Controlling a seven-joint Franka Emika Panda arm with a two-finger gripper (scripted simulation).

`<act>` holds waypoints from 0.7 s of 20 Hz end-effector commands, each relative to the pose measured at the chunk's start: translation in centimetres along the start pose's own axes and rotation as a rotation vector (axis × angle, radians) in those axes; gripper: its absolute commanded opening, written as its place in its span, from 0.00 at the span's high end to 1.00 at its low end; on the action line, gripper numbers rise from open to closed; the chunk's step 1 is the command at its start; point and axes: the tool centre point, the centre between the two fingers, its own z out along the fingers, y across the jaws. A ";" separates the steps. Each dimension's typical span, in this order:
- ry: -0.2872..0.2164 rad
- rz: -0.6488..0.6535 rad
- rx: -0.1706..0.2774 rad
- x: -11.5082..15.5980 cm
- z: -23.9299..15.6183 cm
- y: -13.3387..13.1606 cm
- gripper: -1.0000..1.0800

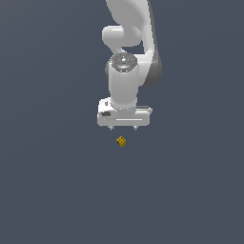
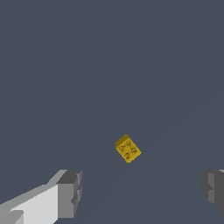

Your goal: Pick up the object and move it to a goal position.

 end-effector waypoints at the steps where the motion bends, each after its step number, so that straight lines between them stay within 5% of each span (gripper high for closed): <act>1: 0.000 0.000 0.000 0.0 0.0 0.0 0.04; 14: -0.014 0.031 -0.023 -0.5 -0.4 3.2 0.04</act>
